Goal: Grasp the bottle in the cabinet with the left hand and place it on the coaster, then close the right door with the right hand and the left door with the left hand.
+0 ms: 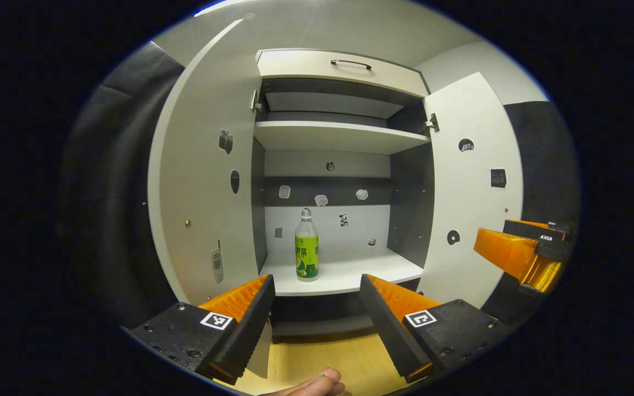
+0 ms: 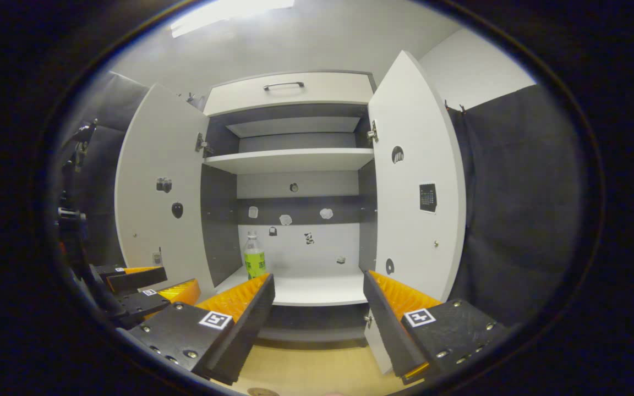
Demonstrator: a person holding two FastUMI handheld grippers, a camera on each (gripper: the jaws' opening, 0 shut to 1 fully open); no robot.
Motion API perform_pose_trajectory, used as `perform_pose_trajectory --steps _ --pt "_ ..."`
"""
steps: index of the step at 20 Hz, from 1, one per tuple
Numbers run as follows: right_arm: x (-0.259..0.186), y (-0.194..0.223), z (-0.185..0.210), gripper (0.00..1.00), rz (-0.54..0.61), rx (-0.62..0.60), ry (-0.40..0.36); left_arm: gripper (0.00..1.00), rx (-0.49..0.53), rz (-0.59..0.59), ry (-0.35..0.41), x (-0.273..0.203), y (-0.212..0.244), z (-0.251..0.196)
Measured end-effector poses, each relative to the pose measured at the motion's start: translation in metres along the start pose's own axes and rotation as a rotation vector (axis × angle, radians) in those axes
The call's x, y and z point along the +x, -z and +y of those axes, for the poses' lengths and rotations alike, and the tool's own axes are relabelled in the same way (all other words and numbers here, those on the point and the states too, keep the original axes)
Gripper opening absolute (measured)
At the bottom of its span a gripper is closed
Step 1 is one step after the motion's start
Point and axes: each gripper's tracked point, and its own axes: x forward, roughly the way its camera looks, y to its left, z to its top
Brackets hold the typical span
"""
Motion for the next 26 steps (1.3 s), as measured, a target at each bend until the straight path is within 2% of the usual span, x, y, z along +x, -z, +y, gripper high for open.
perform_pose_trajectory --steps 4,6,11,17,21,25,26 --pt "0.024 0.004 -0.002 0.98 -0.036 -0.039 -0.014 0.98 0.019 0.008 -0.018 0.046 0.008 0.007" --pt "0.032 0.008 -0.001 0.98 -0.040 -0.055 -0.024 1.00 0.027 0.018 -0.024 0.076 0.016 0.010" --pt "0.043 0.012 -0.005 0.98 -0.039 -0.053 -0.031 0.98 0.039 0.037 -0.053 0.157 0.040 0.020" --pt "0.035 0.032 -0.018 0.98 0.003 -0.029 -0.002 0.98 0.016 0.018 -0.071 0.239 0.053 0.021" --pt "0.020 0.038 -0.020 0.98 0.005 0.027 -0.001 0.98 -0.028 0.009 -0.127 0.283 0.060 0.036" --pt "0.006 0.042 -0.030 0.98 0.022 0.071 0.034 0.98 -0.022 0.057 -0.155 0.312 0.069 0.049" --pt "0.002 0.042 -0.033 0.97 0.024 0.058 0.046 0.93 -0.015 0.074 -0.137 0.310 0.067 0.047"
